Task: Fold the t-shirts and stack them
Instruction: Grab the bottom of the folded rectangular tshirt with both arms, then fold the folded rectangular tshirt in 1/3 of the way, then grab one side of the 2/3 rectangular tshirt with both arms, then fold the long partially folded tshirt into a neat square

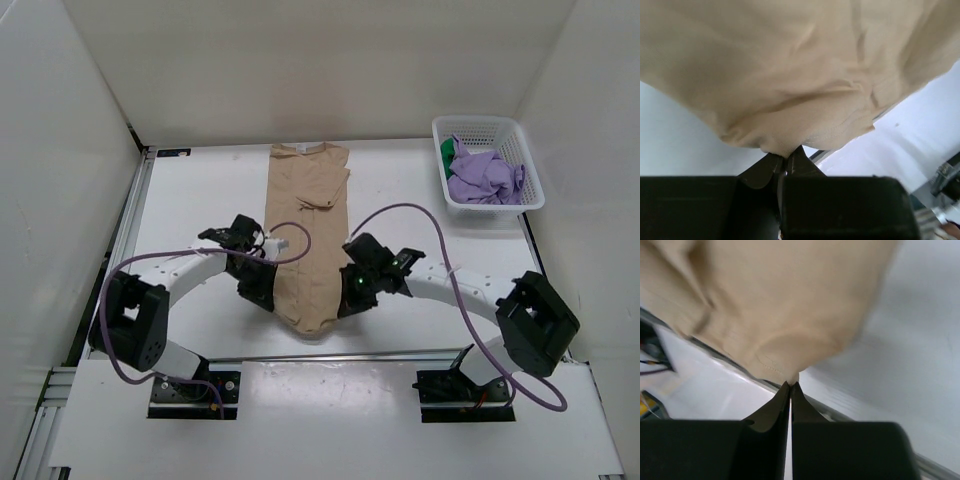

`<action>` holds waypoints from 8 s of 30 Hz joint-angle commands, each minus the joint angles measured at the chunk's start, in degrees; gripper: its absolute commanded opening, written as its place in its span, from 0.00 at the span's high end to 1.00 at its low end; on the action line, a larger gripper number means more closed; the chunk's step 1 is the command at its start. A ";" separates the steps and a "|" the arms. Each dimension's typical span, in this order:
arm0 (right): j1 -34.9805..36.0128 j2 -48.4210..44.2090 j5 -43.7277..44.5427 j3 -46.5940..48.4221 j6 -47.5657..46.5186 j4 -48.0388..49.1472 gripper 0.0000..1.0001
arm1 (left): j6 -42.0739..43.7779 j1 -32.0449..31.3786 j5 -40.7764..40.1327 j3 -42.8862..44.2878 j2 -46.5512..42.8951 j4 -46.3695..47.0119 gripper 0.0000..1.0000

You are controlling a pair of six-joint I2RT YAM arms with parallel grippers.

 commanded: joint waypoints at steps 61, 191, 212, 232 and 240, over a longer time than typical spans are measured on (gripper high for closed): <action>-21.67 28.07 -12.16 33.37 1.20 5.68 0.87 | 0.86 -2.55 -21.96 53.29 32.34 -3.51 0.56; -8.59 -14.96 -0.94 5.66 -0.88 -15.61 1.00 | 0.86 -5.89 -29.16 19.02 -8.07 -35.67 0.90; -17.97 4.59 1.26 32.62 -7.46 -22.93 1.00 | 0.86 3.15 -22.74 40.56 5.43 -28.49 0.90; -27.11 35.17 3.02 54.78 -4.56 -18.10 0.97 | 0.86 8.78 -21.42 57.78 31.28 -18.19 0.84; -29.41 43.01 2.32 67.09 -6.74 -16.16 0.50 | 0.86 11.24 -31.50 62.34 36.56 -14.76 0.59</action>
